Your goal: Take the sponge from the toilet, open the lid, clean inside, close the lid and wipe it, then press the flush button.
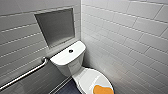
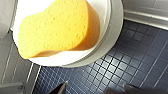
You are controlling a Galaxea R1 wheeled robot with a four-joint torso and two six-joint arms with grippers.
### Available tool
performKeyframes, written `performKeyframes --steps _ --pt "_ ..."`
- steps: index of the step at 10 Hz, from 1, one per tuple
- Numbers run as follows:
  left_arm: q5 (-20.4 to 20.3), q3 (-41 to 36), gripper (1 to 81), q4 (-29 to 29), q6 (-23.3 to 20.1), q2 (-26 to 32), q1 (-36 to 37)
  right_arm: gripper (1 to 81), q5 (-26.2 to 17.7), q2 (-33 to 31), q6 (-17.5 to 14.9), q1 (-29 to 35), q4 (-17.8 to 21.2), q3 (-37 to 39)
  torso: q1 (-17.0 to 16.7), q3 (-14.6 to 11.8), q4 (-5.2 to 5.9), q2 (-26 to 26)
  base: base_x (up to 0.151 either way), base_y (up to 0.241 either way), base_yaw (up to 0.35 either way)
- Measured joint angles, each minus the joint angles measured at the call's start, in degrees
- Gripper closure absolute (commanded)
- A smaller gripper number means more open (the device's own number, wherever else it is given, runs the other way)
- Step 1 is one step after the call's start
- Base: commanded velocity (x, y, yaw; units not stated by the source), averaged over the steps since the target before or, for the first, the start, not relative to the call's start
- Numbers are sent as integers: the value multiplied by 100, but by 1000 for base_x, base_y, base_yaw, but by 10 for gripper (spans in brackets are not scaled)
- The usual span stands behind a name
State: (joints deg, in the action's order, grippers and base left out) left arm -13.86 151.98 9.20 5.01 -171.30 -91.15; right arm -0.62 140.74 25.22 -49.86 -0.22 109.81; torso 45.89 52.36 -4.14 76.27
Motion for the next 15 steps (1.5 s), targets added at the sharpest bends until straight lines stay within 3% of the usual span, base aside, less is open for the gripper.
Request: performKeyframes --steps 5,9,15 --pt "17 0 10 -2 0 -43 -33 10 -52 -80 247 105 0 -6 660 9 0 1060 0 0 0" --pt "26 6 10 -2 0 -43 -17 10 -65 -74 338 345 -2 -17 1010 463 0 1679 0 0 0" --pt "17 12 10 0 -2 -111 -20 10 -59 -461 413 689 -2 -789 1049 535 0 1757 0 0 0"
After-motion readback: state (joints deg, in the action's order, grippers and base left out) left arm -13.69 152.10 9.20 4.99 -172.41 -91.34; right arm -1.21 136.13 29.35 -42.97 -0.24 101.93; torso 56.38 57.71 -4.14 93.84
